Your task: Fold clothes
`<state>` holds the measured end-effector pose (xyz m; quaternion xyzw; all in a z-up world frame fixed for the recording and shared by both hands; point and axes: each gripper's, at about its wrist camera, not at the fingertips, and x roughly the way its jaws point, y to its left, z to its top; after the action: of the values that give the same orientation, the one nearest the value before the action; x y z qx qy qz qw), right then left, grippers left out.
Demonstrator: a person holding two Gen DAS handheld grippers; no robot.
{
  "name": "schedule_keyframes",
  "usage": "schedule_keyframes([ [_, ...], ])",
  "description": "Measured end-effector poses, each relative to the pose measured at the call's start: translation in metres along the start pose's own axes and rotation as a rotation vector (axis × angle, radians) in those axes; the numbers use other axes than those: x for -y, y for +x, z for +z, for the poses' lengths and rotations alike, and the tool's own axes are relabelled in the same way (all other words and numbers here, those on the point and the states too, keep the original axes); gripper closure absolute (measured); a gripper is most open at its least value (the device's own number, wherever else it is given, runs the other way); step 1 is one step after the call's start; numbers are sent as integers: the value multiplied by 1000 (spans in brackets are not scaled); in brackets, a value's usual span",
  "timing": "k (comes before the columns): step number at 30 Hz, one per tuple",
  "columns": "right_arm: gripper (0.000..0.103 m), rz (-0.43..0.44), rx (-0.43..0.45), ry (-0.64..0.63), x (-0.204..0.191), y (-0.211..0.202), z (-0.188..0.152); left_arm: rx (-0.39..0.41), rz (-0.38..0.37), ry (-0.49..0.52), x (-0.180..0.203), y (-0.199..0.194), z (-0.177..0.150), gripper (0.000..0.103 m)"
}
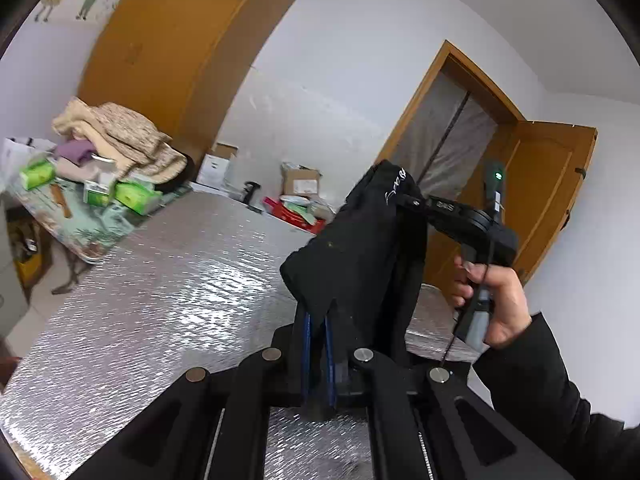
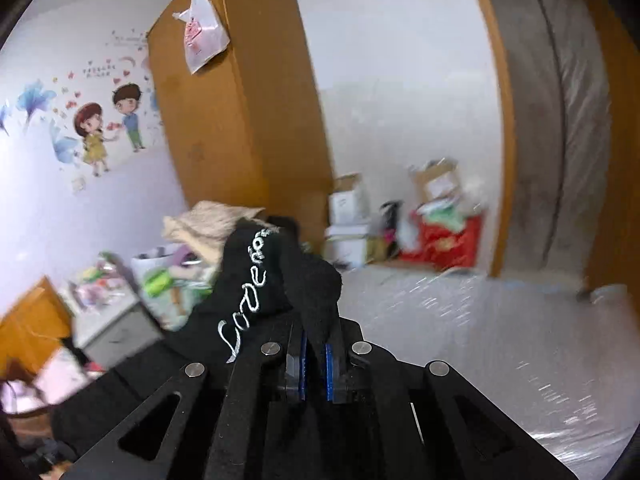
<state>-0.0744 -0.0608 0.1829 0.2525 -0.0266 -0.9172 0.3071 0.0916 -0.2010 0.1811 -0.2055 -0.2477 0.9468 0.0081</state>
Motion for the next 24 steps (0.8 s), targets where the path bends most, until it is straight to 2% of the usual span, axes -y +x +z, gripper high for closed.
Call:
schedule_keyframes([
  [5, 97, 97, -55, -96, -55, 52, -2, 16, 128, -59, -30, -30, -2, 97],
  [9, 97, 162, -136, -186, -106, 110, -18, -23, 256, -137, -79, -21, -9, 97],
  [12, 97, 177, -231, -219, -126, 164, -39, -95, 335, -217, -125, -2, -22, 97],
  [14, 97, 172, -315, -240, -131, 196, -55, -157, 378, -253, -153, 17, -32, 97],
  [17, 96, 146, -424, -271, -126, 240, -84, -223, 421, -275, -174, 33, -49, 97],
  [20, 93, 136, -549, -224, -114, 275, -110, -280, 439, -291, -191, 52, -56, 96],
  [21, 90, 133, -571, -210, -111, 279, -114, -284, 434, -297, -192, 52, -58, 95],
  [22, 82, 131, -567, -199, -109, 277, -116, -280, 436, -292, -191, 48, -58, 94],
  [24, 76, 126, -517, -167, -101, 261, -107, -260, 449, -282, -188, 39, -59, 94],
])
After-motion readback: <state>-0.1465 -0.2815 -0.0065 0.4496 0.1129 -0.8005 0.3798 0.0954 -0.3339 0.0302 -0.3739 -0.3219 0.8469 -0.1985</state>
